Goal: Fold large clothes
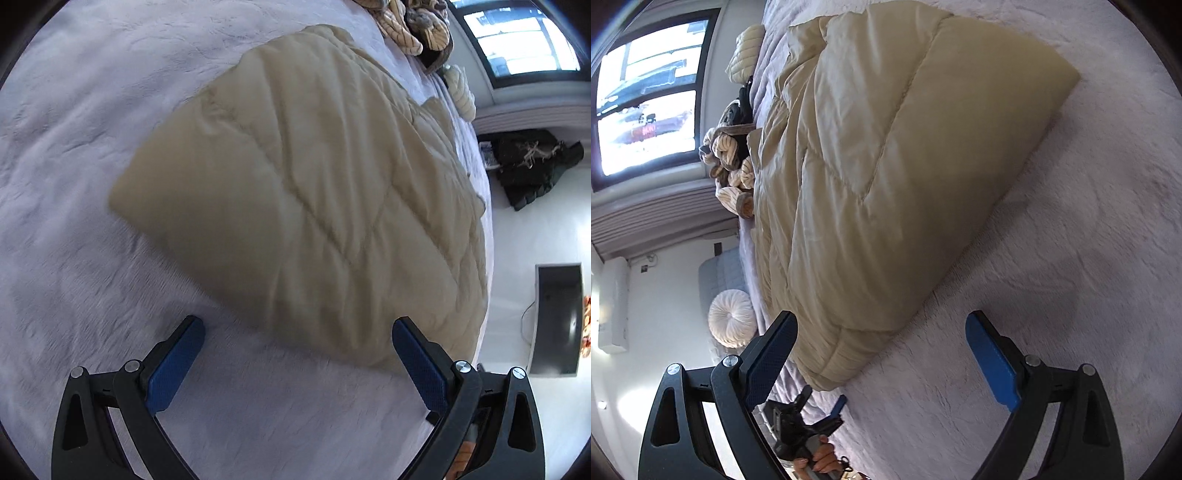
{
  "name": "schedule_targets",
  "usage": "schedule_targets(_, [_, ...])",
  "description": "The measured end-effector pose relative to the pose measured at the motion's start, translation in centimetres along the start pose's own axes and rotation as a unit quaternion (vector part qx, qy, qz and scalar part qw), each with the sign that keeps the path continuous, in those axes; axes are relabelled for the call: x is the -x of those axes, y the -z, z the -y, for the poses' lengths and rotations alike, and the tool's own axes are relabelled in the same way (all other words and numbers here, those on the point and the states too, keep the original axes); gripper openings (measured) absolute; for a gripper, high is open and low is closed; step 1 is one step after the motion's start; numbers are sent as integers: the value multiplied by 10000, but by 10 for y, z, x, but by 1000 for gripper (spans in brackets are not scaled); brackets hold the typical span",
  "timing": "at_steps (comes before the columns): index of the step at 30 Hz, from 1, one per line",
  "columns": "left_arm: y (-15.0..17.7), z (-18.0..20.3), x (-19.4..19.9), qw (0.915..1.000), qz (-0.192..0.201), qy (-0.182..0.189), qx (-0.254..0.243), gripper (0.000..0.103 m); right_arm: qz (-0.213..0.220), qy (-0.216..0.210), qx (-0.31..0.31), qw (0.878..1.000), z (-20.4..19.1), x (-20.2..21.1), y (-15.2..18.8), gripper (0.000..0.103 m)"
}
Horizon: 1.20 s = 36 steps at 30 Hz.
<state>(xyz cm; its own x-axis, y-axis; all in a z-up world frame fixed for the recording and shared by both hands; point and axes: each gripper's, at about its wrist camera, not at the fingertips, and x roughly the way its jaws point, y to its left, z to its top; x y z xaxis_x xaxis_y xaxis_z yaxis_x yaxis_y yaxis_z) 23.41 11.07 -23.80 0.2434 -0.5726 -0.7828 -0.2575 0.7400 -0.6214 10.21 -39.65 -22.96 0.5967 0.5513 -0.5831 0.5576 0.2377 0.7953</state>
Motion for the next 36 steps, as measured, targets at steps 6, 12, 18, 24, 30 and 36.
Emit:
schedule_targets(6, [-21, 11, -18, 9996, 208, 189, 48, 102, 5, -373, -71, 9993, -1, -23, -15, 94])
schedule_targets(12, [-39, 13, -37, 9988, 357, 158, 281, 102, 5, -449, 123, 9989, -12, -51, -28, 94])
schedule_targets(18, [-39, 9, -34, 9964, 488, 432, 547, 42, 8, -510, 0, 9987, -11, -51, -29, 94])
schedule_targets(24, [-36, 25, -16, 9946, 641, 742, 325, 19, -185, -541, -157, 9982, -10, -49, -31, 54])
schedule_targets(30, [-18, 40, 11, 9900, 878, 1066, 279, 17, -232, -843, -62, 9961, -15, -37, -29, 25])
schedule_targets(36, [5, 51, 45, 9901, 804, 1151, -77, 17, -267, -931, 280, 9949, -28, -12, -14, 23])
